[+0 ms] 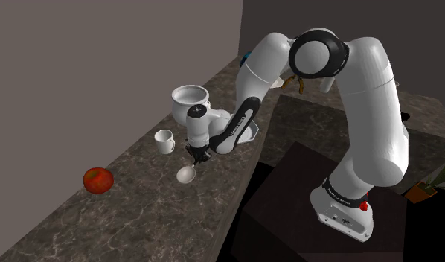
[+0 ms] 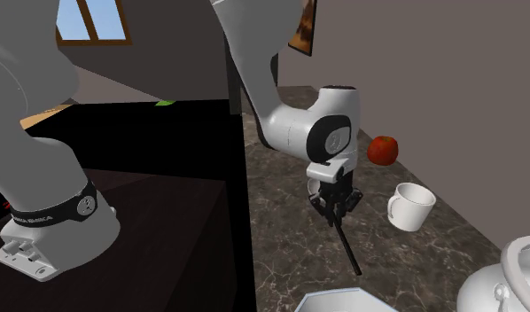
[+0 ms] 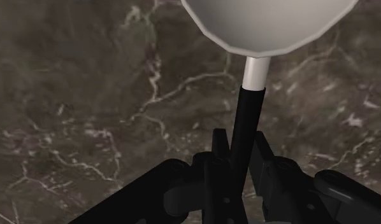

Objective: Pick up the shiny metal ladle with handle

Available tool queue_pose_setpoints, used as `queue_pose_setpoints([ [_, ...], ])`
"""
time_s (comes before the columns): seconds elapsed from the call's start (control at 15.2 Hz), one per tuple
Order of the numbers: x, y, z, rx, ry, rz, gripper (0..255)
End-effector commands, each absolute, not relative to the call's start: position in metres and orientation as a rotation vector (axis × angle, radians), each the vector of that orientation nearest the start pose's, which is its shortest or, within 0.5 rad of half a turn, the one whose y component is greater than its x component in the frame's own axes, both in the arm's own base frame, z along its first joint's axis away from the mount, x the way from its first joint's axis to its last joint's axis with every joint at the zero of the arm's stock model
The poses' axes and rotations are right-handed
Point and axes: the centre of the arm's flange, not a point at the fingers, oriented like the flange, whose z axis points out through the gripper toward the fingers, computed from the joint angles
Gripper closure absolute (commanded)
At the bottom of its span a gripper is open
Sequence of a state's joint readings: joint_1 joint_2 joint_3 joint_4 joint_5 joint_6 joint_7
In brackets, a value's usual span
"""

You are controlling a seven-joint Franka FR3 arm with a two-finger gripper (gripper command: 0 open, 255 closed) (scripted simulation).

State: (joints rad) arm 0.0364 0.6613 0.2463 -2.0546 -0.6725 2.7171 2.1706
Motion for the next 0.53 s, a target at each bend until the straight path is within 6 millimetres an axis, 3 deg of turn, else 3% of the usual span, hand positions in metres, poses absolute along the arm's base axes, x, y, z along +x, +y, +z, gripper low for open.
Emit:
queue_pose_setpoints([
  [0.0, 0.549, 0.186, 0.13, -2.459, 1.93, -0.23, 255],
  [0.46, 0.549, 0.186, 0.167, -2.459, 1.93, -0.23, 255],
])
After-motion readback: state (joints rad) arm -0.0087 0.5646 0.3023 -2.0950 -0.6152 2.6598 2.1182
